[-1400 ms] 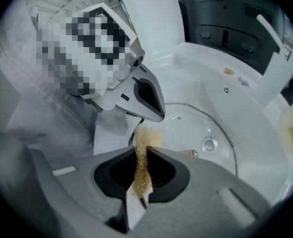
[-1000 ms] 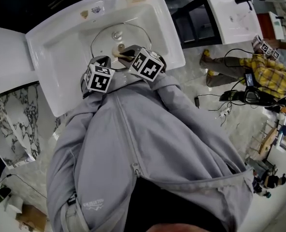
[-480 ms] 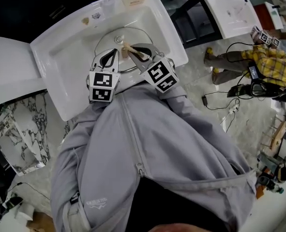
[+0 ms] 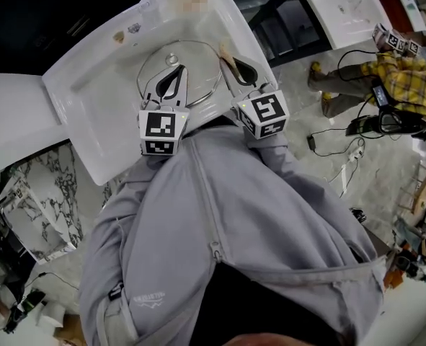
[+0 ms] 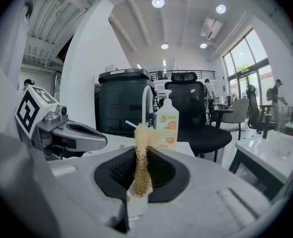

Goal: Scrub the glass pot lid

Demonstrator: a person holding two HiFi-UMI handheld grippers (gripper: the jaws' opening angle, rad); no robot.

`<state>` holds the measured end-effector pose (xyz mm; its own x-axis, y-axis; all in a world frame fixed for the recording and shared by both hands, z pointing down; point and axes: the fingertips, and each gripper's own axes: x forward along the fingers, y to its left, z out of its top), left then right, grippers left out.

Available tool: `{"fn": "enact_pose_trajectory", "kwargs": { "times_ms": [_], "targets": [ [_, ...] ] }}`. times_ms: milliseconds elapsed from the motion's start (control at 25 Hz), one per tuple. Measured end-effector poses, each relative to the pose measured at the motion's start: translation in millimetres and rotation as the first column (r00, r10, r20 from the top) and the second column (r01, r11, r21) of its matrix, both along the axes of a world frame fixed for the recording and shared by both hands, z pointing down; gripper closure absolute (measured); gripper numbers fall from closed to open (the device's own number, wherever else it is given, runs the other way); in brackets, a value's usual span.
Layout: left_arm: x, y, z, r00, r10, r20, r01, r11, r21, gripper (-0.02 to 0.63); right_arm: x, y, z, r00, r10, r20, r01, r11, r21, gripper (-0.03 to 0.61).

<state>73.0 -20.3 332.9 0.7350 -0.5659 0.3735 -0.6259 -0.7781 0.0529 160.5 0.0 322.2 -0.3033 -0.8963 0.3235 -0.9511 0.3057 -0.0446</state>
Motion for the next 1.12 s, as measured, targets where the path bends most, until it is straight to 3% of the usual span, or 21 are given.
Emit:
{"fn": "enact_pose_trajectory", "kwargs": {
  "times_ms": [280,520,680,760,1000,1120],
  "targets": [
    [52.1,8.0,1.2,0.998,0.06,0.002,-0.06,0.998,-0.004,0.606,49.9,18.1,-7.7,0.996,0.085,-0.023,-0.084,0.996,0.018,0.543],
    [83.3,13.9,44.4,0.982,0.118,0.144,-0.101,0.987,-0.122,0.604,74.2,24.2,1.8,0.995,0.094,-0.032,-0.094,0.996,0.004,0.543],
    [101.1,26.2,81.0,0.949,0.202,0.241,-0.147,0.962,-0.228,0.592,85.5,28.2,9.3,0.996,0.086,-0.021,-0.086,0.996,-0.011,0.543],
    [107.0,32.7,100.8,0.929,0.24,0.282,-0.157,0.944,-0.289,0.486,90.2,29.6,12.7,0.997,0.077,-0.011,-0.077,0.997,-0.019,0.543],
    [112.7,39.9,153.9,0.87,0.29,0.4,-0.1,0.896,-0.432,0.428,103.2,33.8,21.4,0.999,0.048,-0.009,-0.048,0.999,-0.024,0.543],
    [121.0,37.6,169.5,0.849,0.293,0.44,-0.072,0.889,-0.452,0.414,109.5,34.4,25.1,0.999,0.033,-0.011,-0.033,0.999,-0.024,0.543]
  ]
}}
